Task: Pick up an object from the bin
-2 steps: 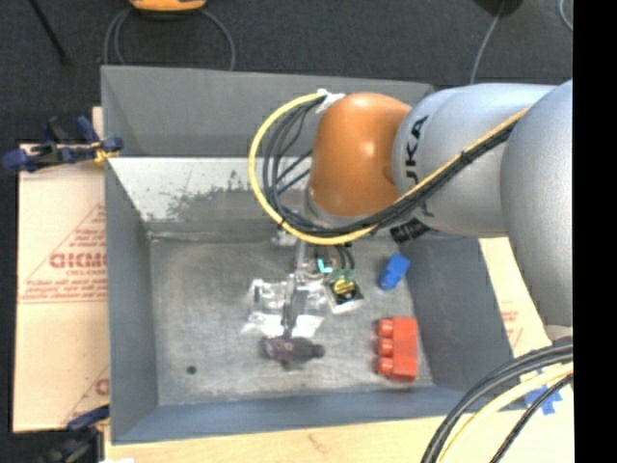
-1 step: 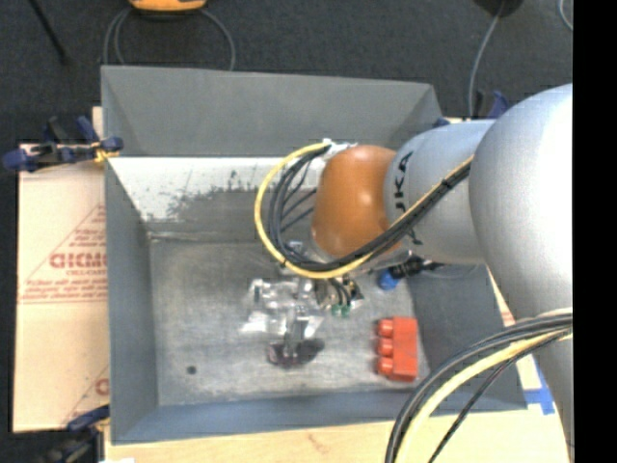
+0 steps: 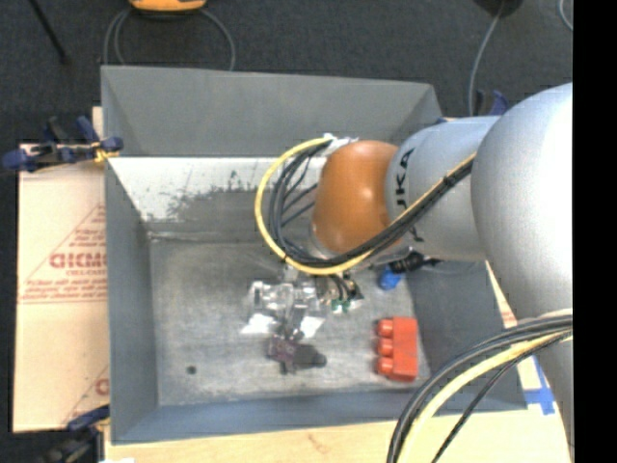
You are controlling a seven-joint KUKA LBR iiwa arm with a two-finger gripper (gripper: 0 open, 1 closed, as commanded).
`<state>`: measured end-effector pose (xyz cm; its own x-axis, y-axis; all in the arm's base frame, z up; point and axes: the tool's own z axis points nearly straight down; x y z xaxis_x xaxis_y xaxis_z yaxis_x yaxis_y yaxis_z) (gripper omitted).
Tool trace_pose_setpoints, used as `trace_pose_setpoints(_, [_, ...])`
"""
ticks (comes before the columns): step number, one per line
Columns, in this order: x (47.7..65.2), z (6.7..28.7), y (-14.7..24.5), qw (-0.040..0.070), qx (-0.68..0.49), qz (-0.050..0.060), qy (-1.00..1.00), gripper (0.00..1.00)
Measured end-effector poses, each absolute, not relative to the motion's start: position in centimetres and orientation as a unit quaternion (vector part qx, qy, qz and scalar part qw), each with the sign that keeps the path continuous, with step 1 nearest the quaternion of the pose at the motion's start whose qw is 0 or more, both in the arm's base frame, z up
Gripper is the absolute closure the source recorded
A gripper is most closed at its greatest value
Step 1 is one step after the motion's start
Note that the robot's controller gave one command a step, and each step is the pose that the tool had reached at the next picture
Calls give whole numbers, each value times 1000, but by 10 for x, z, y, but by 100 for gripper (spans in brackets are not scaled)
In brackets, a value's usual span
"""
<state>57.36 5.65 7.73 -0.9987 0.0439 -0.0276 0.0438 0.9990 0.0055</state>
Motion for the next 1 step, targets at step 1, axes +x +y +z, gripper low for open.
trace_pose_setpoints(1, [583, 216, 70, 5, -34, 0, 999, 100])
